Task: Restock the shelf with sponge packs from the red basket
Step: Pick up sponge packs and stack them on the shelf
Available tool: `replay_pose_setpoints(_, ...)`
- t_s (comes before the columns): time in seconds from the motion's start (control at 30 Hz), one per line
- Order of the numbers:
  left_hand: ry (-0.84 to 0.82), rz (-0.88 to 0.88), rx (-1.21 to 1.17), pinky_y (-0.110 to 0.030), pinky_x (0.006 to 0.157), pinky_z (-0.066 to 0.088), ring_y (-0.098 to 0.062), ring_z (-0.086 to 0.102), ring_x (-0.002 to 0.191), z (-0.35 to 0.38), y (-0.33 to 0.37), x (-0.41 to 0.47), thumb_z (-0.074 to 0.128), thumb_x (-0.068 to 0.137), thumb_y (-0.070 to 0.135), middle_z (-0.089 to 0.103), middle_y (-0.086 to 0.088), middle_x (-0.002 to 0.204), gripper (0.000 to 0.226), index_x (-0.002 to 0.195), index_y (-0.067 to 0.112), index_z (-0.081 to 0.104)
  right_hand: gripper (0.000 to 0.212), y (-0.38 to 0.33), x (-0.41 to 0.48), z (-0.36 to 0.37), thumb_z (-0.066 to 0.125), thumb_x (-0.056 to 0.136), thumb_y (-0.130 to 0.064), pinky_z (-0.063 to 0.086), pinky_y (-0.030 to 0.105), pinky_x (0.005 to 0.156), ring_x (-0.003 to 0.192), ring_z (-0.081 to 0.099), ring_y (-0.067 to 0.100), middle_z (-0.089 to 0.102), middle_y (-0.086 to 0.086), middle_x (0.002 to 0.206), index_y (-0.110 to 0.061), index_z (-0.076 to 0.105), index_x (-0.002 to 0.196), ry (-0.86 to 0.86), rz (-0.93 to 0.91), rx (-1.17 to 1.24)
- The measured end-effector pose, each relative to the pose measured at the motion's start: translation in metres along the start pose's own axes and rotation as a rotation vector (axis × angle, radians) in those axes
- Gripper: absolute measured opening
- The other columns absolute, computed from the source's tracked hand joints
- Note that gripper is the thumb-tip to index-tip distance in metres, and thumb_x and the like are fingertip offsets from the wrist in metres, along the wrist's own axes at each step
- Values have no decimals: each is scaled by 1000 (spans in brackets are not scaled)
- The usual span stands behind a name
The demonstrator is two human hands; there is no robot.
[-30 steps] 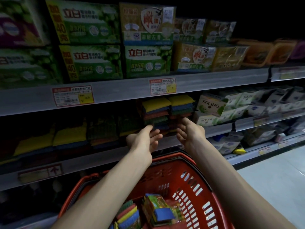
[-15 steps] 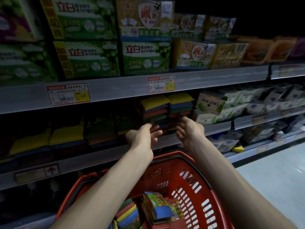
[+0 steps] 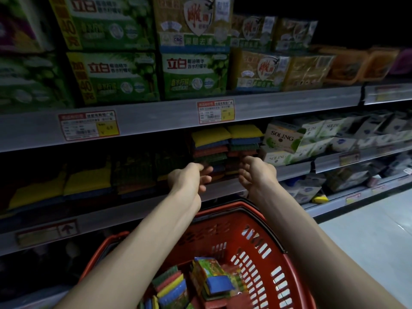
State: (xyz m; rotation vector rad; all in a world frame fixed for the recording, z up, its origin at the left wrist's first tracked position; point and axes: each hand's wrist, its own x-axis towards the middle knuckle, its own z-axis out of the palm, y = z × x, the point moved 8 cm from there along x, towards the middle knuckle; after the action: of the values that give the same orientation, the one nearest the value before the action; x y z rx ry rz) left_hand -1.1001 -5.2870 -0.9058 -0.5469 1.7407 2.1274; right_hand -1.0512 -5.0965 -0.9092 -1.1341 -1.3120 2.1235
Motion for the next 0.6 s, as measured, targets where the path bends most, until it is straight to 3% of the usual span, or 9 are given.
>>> replay_pose_setpoints(0.1,-15,-18,28,-15,29,27,0,48,29,0,-3,5,59,99,9,68,0,70,15,90,0,67,7,1,0,1,57,99,-5,25,16,32,26,35,4,47,-6,37,1,60,100,-19,1,-10)
replay_pose_setpoints(0.17,-40,-27,40,-15,28,26,0,47,27,1,-6,7,61,100,14,66,2,71,21,83,3,67,11,0,-3,2,60,99,-8,36,17,34,29,46,7,50,-4,41,2,62,105,-35,-17,-5)
replay_pose_setpoints(0.23,-44,-26,29,-14,28,26,1,49,29,0,-8,8,63,100,15,67,4,72,25,77,6,65,18,1,-4,2,62,98,-11,54,25,55,50,67,18,57,2,56,2,66,110,-39,-26,-13)
replay_pose_setpoints(0.27,-36,-23,22,-14,29,28,1,51,30,-1,-8,8,64,99,16,68,4,72,23,79,5,66,16,0,-5,1,63,98,-12,51,26,57,54,65,19,57,4,62,-1,67,108,-40,-27,-21)
replay_pose_setpoints(0.33,-14,-17,15,-14,30,31,1,55,33,-5,-6,5,68,97,16,70,3,72,17,86,3,69,8,2,-7,1,64,97,-13,36,24,46,44,47,12,51,3,61,-9,62,92,-64,-9,-23)
replay_pose_setpoints(0.4,4,2,21,-14,33,37,-1,61,39,-10,-4,0,70,95,17,73,1,73,17,84,4,70,26,3,-9,0,62,97,-11,25,18,35,32,32,7,41,-1,50,-12,51,74,-96,9,-14)
replay_pose_setpoints(0.47,0,28,34,-17,40,46,-5,67,47,-16,-2,-10,73,93,16,77,-4,78,17,82,3,71,35,2,-15,0,61,98,-8,17,18,34,29,24,6,33,-4,45,-15,45,67,-145,7,-12)
replay_pose_setpoints(0.53,-35,50,26,-21,49,53,-10,71,55,-23,1,-22,75,91,15,79,-8,83,12,88,4,74,26,3,-26,0,62,98,-9,15,20,36,31,22,6,30,-6,45,-12,55,73,-202,15,-34)
replay_pose_setpoints(0.6,-86,62,28,-24,61,58,-12,74,63,-31,3,-35,76,91,15,79,-8,85,9,93,7,75,6,5,-38,-1,65,98,-10,19,20,36,32,26,5,33,-7,45,-5,68,96,-249,16,-70)
